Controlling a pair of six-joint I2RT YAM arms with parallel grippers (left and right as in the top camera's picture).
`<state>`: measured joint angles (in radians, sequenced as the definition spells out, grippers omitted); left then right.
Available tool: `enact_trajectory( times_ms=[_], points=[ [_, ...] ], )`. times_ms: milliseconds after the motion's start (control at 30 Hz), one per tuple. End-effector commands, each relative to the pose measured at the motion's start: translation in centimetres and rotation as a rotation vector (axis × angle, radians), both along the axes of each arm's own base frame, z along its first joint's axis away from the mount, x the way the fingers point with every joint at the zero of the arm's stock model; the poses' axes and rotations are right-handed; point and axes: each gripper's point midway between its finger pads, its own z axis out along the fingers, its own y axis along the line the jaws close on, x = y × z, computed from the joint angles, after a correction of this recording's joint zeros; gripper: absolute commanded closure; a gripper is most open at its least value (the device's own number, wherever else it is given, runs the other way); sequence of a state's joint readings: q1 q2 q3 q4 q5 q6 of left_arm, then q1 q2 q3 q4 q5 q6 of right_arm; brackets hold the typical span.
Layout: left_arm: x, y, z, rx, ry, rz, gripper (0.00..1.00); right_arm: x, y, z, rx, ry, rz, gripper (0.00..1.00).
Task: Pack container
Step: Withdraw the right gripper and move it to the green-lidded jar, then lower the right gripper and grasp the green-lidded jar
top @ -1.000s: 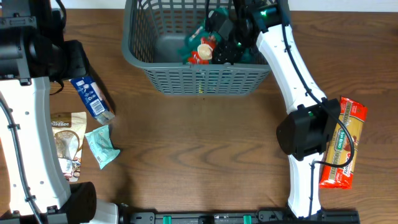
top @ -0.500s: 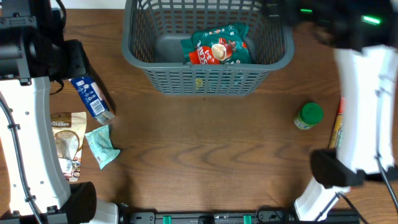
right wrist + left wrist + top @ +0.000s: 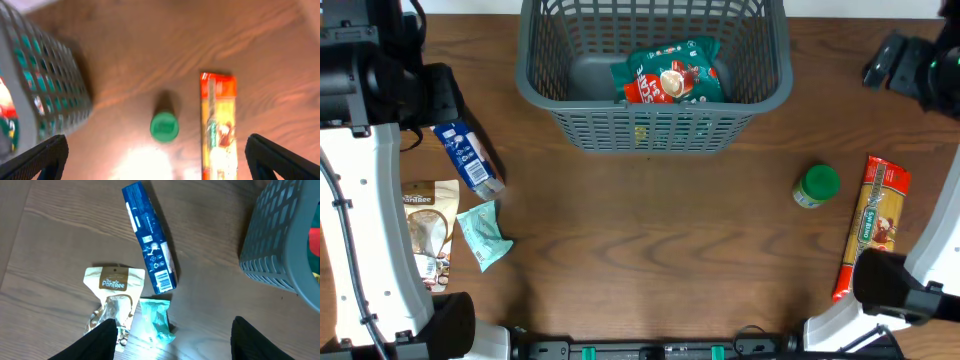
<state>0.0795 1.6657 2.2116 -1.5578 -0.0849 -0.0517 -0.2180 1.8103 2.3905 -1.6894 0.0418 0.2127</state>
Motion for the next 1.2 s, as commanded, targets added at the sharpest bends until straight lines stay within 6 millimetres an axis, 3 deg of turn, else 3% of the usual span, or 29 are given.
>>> enact_trajectory(
  times_ms=[0,100,233,567,667,933,1167],
  points=[
    [-0.6,0.0,0.3,0.001,-0.004,-0.005,0.42,-3.2,1.8,-1.6,0.098,0.061,-0.017,0.01],
    [-0.7,0.4,0.4,0.026,0.003,-0.005,0.42,-6.8,2.0,-4.4,0.095,0.171,-0.055,0.01],
    [-0.6,2.2,0.8,0.035,-0.023,0.057,0.41,-8.3,1.1,-7.6,0.045,0.209,-0.098,0.01],
    [-2.0,9.3,0.7,-0.105,-0.092,0.272,0.42,-5.9,0.5,-18.0,0.068,0.260,-0.103,0.01],
    [-2.8,10.8,0.2,-0.124,-0.085,0.322,0.42,-5.3,0.4,-20.3,0.069,0.268,-0.103,0.01],
    [-3.0,11.1,-0.7,-0.151,-0.063,0.335,0.42,-3.0,-0.2,-22.9,0.059,0.230,-0.095,0.01],
    [-3.0,11.0,-0.8,-0.152,-0.060,0.335,0.42,-2.6,-0.3,-25.9,0.072,0.299,-0.096,0.01]
  ],
)
